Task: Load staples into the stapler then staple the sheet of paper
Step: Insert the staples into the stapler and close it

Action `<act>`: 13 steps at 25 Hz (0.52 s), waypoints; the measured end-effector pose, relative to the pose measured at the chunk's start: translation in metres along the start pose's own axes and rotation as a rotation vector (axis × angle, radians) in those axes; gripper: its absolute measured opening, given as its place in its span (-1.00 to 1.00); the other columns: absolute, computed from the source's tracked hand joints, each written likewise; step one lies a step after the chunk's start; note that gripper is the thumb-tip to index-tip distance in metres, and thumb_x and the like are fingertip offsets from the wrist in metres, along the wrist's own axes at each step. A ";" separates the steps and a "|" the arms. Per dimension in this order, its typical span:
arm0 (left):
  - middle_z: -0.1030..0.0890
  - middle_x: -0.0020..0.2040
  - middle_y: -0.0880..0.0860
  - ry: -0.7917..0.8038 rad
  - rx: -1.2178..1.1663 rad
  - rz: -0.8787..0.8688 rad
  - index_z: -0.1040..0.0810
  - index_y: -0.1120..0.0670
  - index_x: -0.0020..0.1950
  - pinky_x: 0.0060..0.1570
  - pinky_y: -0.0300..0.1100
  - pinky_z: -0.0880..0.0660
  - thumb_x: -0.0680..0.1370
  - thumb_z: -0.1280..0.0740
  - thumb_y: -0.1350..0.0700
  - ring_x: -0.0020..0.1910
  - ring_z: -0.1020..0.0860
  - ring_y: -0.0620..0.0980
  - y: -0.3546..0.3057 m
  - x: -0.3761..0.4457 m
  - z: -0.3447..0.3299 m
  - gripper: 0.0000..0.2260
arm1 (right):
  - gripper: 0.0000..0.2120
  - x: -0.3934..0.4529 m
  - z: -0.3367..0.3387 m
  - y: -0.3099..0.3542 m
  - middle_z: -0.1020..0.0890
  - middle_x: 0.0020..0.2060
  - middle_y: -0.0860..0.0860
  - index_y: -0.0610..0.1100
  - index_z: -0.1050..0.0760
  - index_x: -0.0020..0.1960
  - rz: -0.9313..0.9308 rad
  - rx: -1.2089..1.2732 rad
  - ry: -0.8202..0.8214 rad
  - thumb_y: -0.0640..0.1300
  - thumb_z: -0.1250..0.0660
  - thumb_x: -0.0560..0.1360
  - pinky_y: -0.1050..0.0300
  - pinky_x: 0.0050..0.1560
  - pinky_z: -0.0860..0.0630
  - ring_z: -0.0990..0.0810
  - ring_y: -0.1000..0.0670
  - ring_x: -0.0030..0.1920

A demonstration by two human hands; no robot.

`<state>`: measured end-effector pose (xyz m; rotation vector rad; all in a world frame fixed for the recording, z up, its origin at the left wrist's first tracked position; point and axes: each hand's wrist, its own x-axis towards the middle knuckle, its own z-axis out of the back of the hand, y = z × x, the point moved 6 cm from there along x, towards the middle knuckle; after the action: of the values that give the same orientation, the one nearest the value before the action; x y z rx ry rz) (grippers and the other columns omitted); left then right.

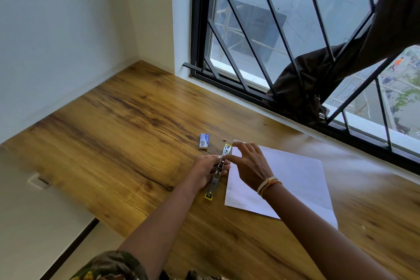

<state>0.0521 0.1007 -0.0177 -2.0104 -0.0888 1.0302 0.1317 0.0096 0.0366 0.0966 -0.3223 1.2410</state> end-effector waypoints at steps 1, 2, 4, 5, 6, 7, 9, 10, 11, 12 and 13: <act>-0.66 -0.14 0.22 0.003 0.004 0.000 -0.54 0.30 0.08 -0.23 -0.15 -0.61 0.60 -0.25 0.23 -0.23 -0.65 0.05 0.000 0.000 0.000 -0.84 | -0.53 0.000 0.000 -0.001 -0.55 0.15 -0.19 0.06 -0.56 0.11 -0.002 -0.008 -0.001 -0.36 -0.44 0.31 -0.16 0.10 -0.55 -0.57 -0.19 0.09; -0.66 -0.15 0.21 0.003 0.007 0.002 -0.55 0.29 0.05 -0.23 -0.16 -0.61 0.60 -0.26 0.23 -0.24 -0.66 0.04 0.000 -0.001 -0.001 -0.85 | -0.51 0.000 0.000 -0.002 -0.55 0.15 -0.19 0.05 -0.55 0.12 -0.002 -0.022 -0.003 -0.37 -0.43 0.29 -0.16 0.11 -0.54 -0.57 -0.19 0.09; -0.67 -0.14 0.20 0.000 0.011 -0.001 -0.57 0.28 0.03 -0.21 -0.15 -0.61 0.60 -0.25 0.23 -0.23 -0.66 0.04 0.000 0.000 0.000 -0.86 | -0.49 0.001 -0.001 -0.004 -0.55 0.15 -0.19 0.04 -0.54 0.12 -0.004 -0.060 0.003 -0.37 -0.43 0.27 -0.20 0.16 -0.52 -0.57 -0.20 0.10; -0.67 -0.12 0.21 -0.002 0.014 -0.004 -0.57 0.28 0.03 -0.19 -0.14 -0.61 0.60 -0.25 0.23 -0.22 -0.66 0.05 0.000 0.001 0.000 -0.85 | -0.51 0.002 -0.001 -0.004 -0.55 0.16 -0.19 0.04 -0.54 0.12 -0.008 -0.079 0.013 -0.36 -0.43 0.28 -0.22 0.18 -0.50 -0.57 -0.19 0.11; -0.67 -0.11 0.22 -0.005 0.018 -0.004 -0.57 0.29 0.03 -0.18 -0.14 -0.61 0.60 -0.26 0.23 -0.21 -0.66 0.06 0.000 0.001 0.000 -0.85 | -0.53 0.003 -0.002 -0.004 -0.55 0.16 -0.19 0.03 -0.54 0.13 -0.015 -0.093 0.027 -0.34 -0.42 0.29 -0.23 0.21 -0.49 -0.57 -0.19 0.11; -0.67 -0.10 0.22 -0.007 0.021 -0.001 -0.57 0.29 0.02 -0.19 -0.14 -0.61 0.59 -0.26 0.23 -0.21 -0.66 0.06 0.000 0.001 0.000 -0.85 | -0.55 0.003 -0.002 -0.004 -0.54 0.17 -0.19 0.02 -0.53 0.13 -0.022 -0.103 0.040 -0.32 -0.41 0.31 -0.23 0.23 -0.47 -0.56 -0.19 0.12; -0.68 -0.09 0.23 -0.010 0.025 0.002 -0.58 0.30 0.01 -0.22 -0.15 -0.62 0.59 -0.27 0.24 -0.22 -0.67 0.06 0.001 0.002 0.000 -0.85 | -0.57 0.003 -0.005 -0.005 -0.53 0.18 -0.19 0.01 -0.51 0.14 -0.033 -0.118 0.064 -0.29 -0.40 0.31 -0.23 0.25 -0.45 -0.56 -0.18 0.13; -0.68 -0.08 0.23 -0.010 0.028 0.003 -0.58 0.30 0.02 -0.22 -0.15 -0.62 0.59 -0.27 0.24 -0.22 -0.67 0.06 0.001 0.002 0.000 -0.85 | -0.55 0.002 -0.006 -0.005 -0.53 0.19 -0.19 0.00 -0.50 0.15 -0.044 -0.125 0.076 -0.28 -0.40 0.31 -0.23 0.26 -0.44 -0.55 -0.18 0.13; -0.68 -0.09 0.23 -0.010 0.035 0.005 -0.58 0.30 0.02 -0.22 -0.16 -0.62 0.59 -0.27 0.23 -0.22 -0.67 0.06 0.001 0.002 -0.001 -0.84 | -0.53 0.002 -0.008 -0.006 -0.53 0.20 -0.19 0.00 -0.49 0.18 -0.062 -0.129 0.085 -0.27 -0.41 0.30 -0.24 0.26 -0.44 -0.55 -0.18 0.14; -0.68 -0.11 0.21 -0.009 0.040 0.007 -0.58 0.29 0.01 -0.23 -0.17 -0.62 0.59 -0.27 0.23 -0.23 -0.67 0.05 0.001 0.003 -0.001 -0.85 | -0.51 0.001 -0.008 -0.007 -0.52 0.20 -0.19 -0.01 -0.48 0.20 -0.084 -0.128 0.086 -0.26 -0.41 0.30 -0.25 0.26 -0.44 -0.55 -0.18 0.15; -0.68 -0.13 0.20 -0.009 0.041 0.011 -0.59 0.28 -0.01 -0.24 -0.18 -0.62 0.59 -0.27 0.23 -0.24 -0.67 0.03 0.001 0.003 -0.001 -0.85 | -0.49 0.001 -0.009 -0.008 -0.52 0.21 -0.19 -0.02 -0.47 0.22 -0.102 -0.125 0.082 -0.26 -0.41 0.29 -0.25 0.25 -0.44 -0.55 -0.19 0.15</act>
<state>0.0543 0.1004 -0.0203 -1.9712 -0.0609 1.0395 0.1412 0.0097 0.0292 -0.0448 -0.3193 1.1180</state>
